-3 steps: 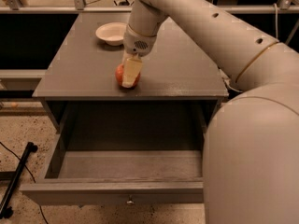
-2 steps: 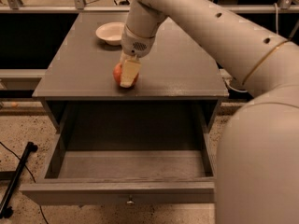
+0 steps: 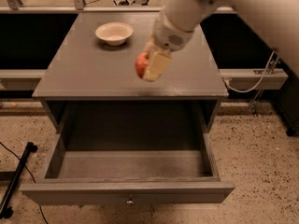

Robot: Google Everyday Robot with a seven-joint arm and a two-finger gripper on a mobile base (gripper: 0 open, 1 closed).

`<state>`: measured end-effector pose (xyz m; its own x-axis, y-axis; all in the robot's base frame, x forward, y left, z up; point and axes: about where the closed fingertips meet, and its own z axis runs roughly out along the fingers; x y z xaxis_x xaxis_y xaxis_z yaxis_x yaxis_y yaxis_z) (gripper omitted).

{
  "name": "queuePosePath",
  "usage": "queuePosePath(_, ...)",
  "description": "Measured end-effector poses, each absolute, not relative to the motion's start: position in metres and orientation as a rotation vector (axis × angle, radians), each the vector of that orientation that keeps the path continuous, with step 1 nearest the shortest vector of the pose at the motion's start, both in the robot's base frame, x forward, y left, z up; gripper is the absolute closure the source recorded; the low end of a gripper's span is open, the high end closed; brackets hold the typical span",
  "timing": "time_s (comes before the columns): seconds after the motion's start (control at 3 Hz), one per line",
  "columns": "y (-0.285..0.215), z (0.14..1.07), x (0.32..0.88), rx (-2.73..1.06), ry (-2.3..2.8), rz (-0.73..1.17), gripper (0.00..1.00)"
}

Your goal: Place apple into top drawer

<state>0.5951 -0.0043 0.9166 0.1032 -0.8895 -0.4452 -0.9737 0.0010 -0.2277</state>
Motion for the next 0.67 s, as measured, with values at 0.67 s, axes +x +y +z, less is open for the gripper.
queuePosePath(0.67, -0.0449, 0.9169, 0.5876, -1.836, 1.875, 0.241, 1.00)
